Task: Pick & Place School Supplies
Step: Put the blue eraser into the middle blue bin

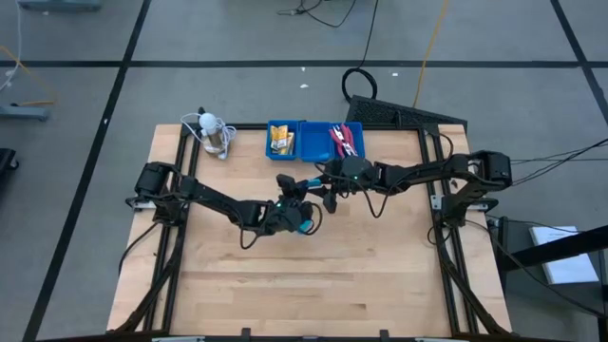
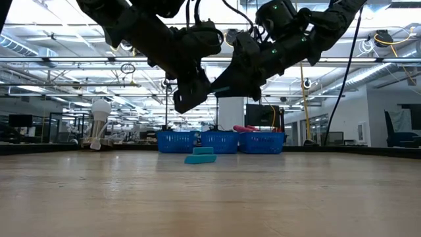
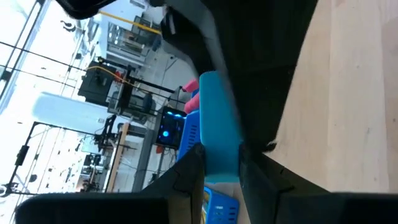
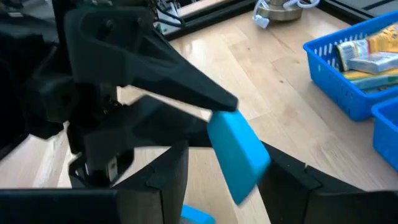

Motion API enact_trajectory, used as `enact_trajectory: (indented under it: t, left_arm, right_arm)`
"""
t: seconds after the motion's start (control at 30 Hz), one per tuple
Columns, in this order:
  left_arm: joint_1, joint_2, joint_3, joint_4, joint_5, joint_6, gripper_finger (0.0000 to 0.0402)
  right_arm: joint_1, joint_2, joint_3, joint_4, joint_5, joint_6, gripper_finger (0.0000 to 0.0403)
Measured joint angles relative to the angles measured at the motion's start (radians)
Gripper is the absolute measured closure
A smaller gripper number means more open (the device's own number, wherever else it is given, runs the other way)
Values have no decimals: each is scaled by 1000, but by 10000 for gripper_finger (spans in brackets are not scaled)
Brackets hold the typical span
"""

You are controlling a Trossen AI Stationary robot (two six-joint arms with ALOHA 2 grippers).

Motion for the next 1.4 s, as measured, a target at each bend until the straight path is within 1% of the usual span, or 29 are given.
enact_trajectory:
  t: [0.17,0.43,0.67,0.8,0.9,1.0,1.23,1.4]
  left_arm:
    - [0,0,1,0,-3,-3,316]
    - [0,0,1,0,-1,-6,316]
    - [0,0,1,-1,0,-12,316]
    - [0,0,1,-2,0,-15,316]
    - [0,1,1,-2,0,-15,316]
    - [0,1,1,-2,0,-14,316]
    - [0,1,1,-1,27,-33,316]
    - [0,1,1,-2,27,-33,316]
  right_arm:
    - [-1,-34,0,-27,1,-8,239]
    - [-1,-37,-1,-24,3,-18,243]
    - [-13,-37,-54,90,-1,5,243]
    - [-33,-38,-72,98,-9,15,248]
    - [-40,-38,-72,111,-73,27,259]
    - [-40,-38,-72,122,-100,28,276]
    - [-40,-38,-72,126,-104,23,323]
    - [-40,-38,-72,125,-104,22,360]
